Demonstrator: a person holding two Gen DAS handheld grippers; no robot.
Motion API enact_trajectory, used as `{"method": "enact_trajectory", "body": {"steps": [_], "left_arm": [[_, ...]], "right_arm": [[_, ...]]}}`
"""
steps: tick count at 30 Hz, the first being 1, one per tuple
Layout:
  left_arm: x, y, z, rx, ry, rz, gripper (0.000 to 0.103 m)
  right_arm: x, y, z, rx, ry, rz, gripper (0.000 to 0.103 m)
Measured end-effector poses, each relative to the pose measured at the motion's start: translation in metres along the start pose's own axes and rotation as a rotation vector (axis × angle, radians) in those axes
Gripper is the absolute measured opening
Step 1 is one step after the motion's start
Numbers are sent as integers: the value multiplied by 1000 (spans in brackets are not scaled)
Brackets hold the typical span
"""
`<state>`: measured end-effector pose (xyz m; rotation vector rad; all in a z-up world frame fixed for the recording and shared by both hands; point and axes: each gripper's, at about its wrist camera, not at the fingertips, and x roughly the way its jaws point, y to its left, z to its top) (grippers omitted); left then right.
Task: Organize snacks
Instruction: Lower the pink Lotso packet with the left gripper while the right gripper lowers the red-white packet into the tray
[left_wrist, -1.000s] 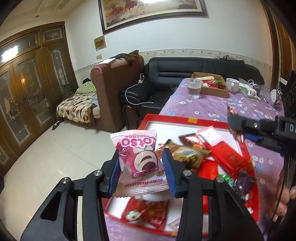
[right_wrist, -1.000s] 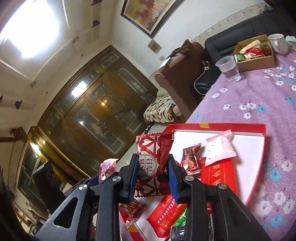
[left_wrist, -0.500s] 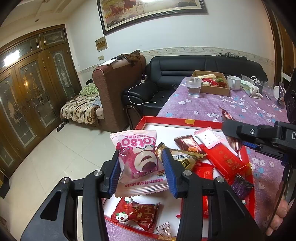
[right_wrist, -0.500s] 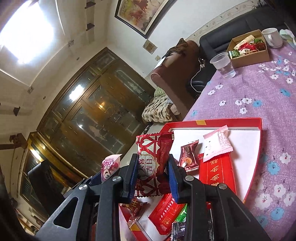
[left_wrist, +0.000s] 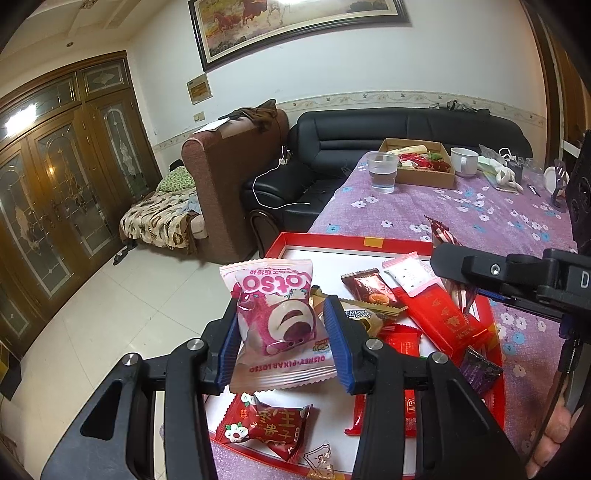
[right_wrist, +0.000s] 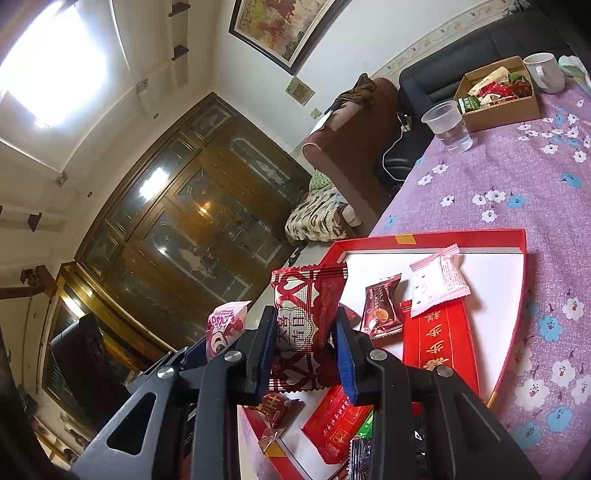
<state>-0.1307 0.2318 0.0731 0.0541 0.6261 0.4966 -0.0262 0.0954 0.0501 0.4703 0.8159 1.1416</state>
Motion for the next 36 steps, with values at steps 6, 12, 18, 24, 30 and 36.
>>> {"method": "enact_trajectory", "body": {"steps": [6, 12, 18, 24, 30, 36], "left_arm": [[3, 0, 0, 1, 6, 0, 42], [5, -1, 0, 1, 9, 1, 42], [10, 0, -2, 2, 19, 2, 42], [14, -1, -4, 3, 30, 1, 42], [17, -1, -5, 3, 37, 0, 42], [20, -4, -7, 3, 44, -2, 42]], "right_arm": [[1, -1, 0, 8, 5, -3, 31], [2, 0, 0, 5, 8, -6, 31], [2, 0, -1, 5, 13, -9, 31], [3, 3, -2, -2, 16, -10, 31], [4, 5, -2, -5, 20, -11, 31], [4, 4, -2, -3, 21, -14, 31]]}}
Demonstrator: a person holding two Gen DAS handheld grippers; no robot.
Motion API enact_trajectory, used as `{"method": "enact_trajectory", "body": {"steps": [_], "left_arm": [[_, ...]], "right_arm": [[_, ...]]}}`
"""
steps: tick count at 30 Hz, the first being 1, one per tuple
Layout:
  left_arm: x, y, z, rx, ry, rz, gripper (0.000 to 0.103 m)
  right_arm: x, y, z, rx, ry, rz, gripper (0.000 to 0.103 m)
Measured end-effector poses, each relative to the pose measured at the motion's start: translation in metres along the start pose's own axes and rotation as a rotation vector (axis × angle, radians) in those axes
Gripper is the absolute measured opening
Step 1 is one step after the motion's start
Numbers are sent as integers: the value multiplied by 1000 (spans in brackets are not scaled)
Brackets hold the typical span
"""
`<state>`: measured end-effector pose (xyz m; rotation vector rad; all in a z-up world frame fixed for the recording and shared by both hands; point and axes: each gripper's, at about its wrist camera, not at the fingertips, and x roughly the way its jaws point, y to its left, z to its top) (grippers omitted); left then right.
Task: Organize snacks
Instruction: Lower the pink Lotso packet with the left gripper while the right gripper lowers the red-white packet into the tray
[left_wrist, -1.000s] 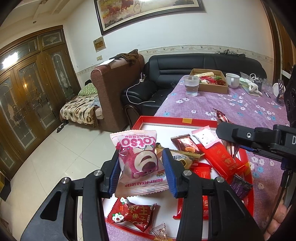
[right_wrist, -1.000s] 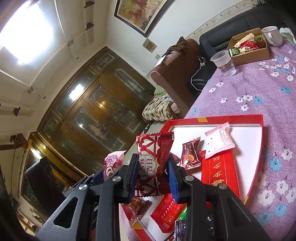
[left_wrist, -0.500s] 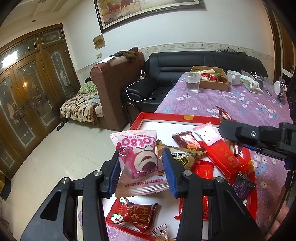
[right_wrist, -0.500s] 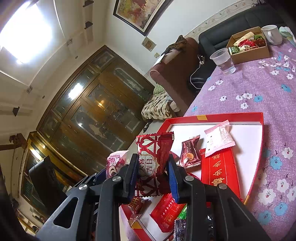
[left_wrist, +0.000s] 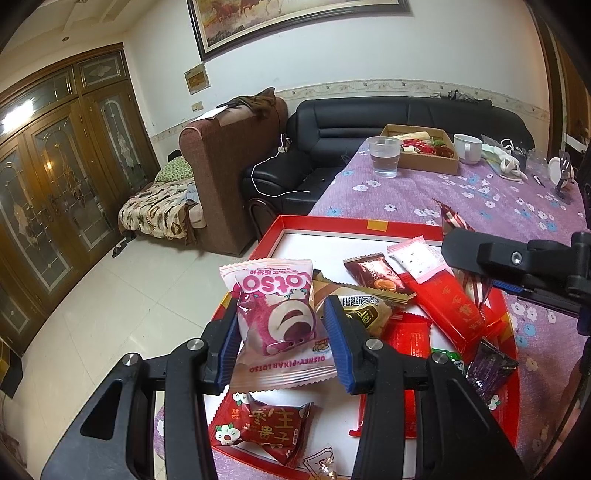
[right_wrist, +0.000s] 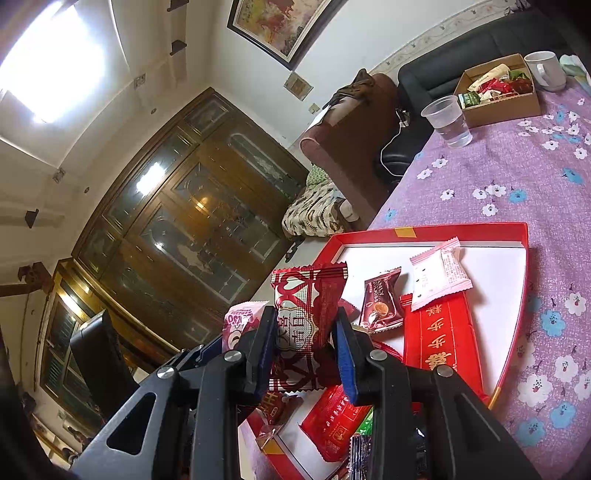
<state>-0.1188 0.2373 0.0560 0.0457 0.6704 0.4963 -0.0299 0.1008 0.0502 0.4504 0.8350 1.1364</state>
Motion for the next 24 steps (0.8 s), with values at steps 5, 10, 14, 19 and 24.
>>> {"method": "enact_trajectory", "body": {"steps": [5, 10, 14, 19, 24], "left_arm": [[1, 0, -1, 1, 3, 1, 42], [2, 0, -2, 2, 7, -1, 42], [3, 0, -2, 3, 10, -1, 42], [5, -1, -3, 5, 14, -2, 42], [5, 0, -2, 4, 14, -2, 42]], "right_arm": [[0, 0, 0, -1, 0, -1, 31], [0, 0, 0, 0, 0, 0, 31], [0, 0, 0, 0, -1, -1, 31], [0, 0, 0, 1, 0, -2, 31], [0, -1, -1, 3, 2, -6, 31]]}}
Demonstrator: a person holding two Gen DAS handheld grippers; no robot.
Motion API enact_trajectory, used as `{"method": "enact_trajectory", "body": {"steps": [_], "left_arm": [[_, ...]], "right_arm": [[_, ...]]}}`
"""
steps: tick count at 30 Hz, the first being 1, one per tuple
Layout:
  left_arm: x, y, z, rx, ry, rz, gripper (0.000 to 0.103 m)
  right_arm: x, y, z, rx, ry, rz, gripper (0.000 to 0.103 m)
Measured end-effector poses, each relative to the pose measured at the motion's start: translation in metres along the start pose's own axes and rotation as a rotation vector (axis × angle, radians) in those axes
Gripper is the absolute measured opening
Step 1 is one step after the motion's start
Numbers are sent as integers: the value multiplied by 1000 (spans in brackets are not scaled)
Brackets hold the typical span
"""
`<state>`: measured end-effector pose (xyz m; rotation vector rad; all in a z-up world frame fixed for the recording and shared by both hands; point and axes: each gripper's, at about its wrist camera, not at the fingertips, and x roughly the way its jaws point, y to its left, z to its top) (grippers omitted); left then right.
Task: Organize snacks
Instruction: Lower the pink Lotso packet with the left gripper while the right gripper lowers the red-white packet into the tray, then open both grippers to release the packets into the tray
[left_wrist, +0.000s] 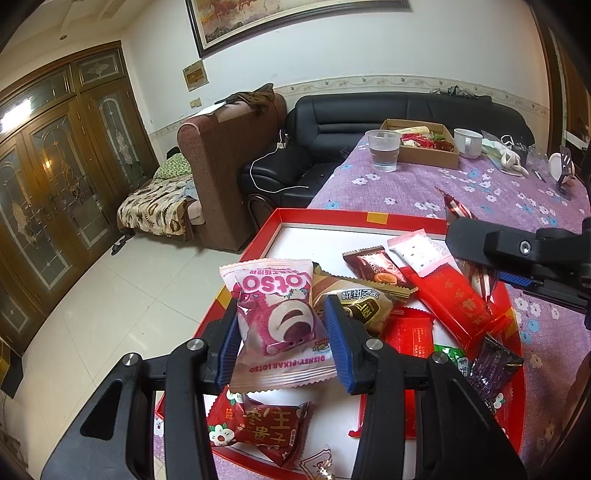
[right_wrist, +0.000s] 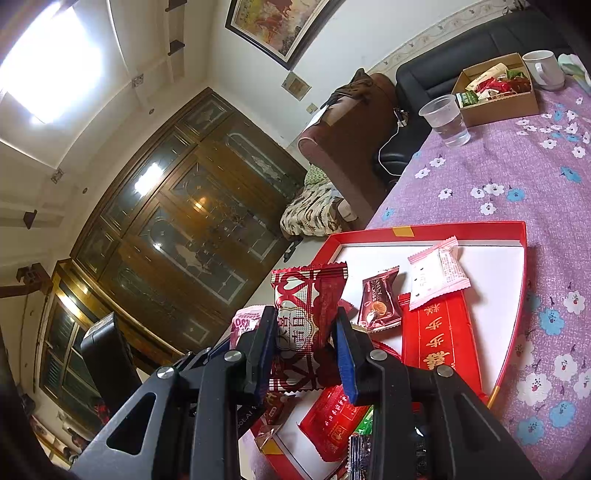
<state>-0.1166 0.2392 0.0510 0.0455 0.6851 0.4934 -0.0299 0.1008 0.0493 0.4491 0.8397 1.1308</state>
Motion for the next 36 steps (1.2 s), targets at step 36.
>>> {"method": "enact_trajectory", "body": {"steps": [36], "left_arm": [[7, -2, -3, 10, 23, -6, 44]], "right_arm": [[6, -8, -3, 30, 17, -90, 54]]}}
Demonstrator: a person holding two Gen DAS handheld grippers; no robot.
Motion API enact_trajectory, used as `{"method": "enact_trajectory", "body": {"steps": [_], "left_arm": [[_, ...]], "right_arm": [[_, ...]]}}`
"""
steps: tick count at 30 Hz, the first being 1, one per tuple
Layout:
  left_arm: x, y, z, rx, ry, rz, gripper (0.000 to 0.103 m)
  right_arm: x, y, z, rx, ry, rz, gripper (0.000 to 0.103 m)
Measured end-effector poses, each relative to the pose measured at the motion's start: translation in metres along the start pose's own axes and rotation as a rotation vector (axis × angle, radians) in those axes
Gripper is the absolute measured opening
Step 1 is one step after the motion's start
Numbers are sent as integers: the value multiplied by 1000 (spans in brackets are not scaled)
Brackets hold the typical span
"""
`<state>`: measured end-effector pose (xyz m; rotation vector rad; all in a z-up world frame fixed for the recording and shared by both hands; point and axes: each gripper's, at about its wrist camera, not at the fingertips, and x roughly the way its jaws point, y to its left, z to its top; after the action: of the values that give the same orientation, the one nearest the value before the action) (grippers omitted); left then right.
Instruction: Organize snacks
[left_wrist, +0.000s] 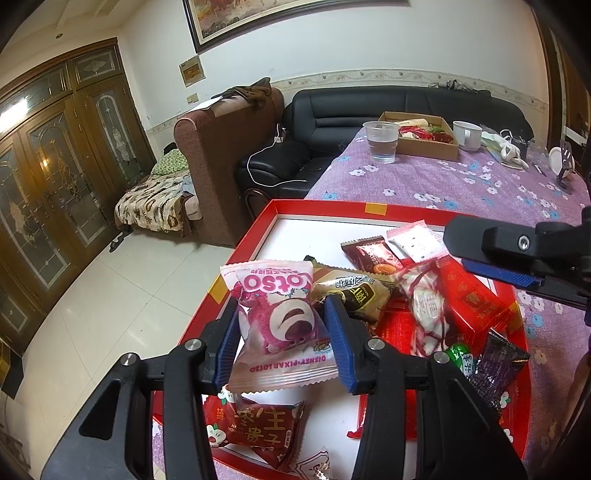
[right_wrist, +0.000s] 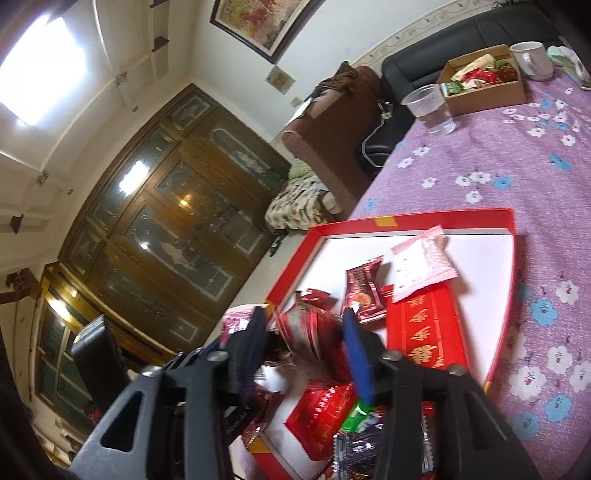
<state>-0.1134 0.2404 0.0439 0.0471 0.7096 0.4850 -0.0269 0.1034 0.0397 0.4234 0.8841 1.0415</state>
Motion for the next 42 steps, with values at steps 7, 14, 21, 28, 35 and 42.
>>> {"method": "enact_trajectory", "body": {"steps": [7, 14, 21, 28, 35, 42], "left_arm": [[-6, 2, 1, -9, -24, 22, 63], [-28, 11, 2, -16, -93, 28, 81], [-53, 21, 1, -9, -138, -39, 84], [-72, 16, -2, 20, -159, -145, 84], [-83, 19, -2, -12, -191, -132, 86], [-88, 36, -8, -89, -192, -78, 88]], "right_arm": [[-7, 2, 1, -21, -30, -62, 67], [-8, 9, -1, -60, -31, -112, 73], [-11, 18, -2, -139, -75, -175, 76], [-26, 28, -6, -220, -177, -190, 76], [-38, 33, -13, -262, -212, -216, 78], [-66, 50, -43, -315, -260, -219, 81]]}}
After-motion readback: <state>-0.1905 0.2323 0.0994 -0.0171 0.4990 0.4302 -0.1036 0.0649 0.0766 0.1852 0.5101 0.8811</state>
